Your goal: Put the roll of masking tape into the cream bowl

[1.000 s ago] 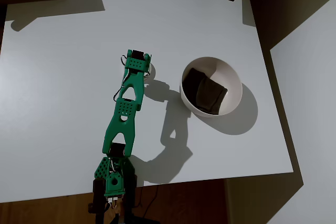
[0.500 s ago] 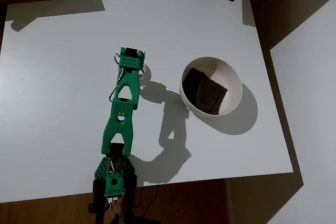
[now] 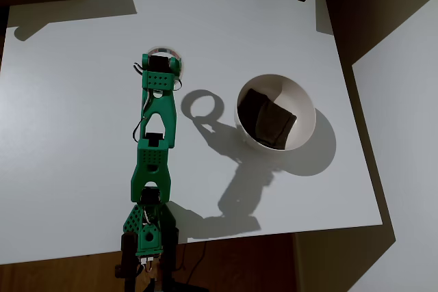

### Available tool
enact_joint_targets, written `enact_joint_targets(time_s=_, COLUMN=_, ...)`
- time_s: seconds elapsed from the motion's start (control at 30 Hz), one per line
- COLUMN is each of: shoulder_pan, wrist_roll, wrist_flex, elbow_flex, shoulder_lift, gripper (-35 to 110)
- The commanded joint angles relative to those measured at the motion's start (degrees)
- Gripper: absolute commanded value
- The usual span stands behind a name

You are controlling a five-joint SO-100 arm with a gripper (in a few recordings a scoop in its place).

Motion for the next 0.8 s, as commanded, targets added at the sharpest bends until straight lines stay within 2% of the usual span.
enact_joint_targets(time_s=0.0, shoulder_pan=2.6, wrist_roll=0.7, wrist_flex=1.8, elbow_flex=-1.8, shoulder_lift=14.9, gripper=-8)
enact_joint_targets(time_s=0.4, shoulder_pan=8.7, wrist_roll=0.9, wrist_flex=5.4, elbow_flex=-1.8, shoulder_lift=36.1, gripper=-8)
enact_joint_targets(time_s=0.77, shoulder_pan=22.5, wrist_roll=0.0, wrist_flex=5.9, elbow_flex=-1.7, shoulder_lift=44.6, gripper=-8)
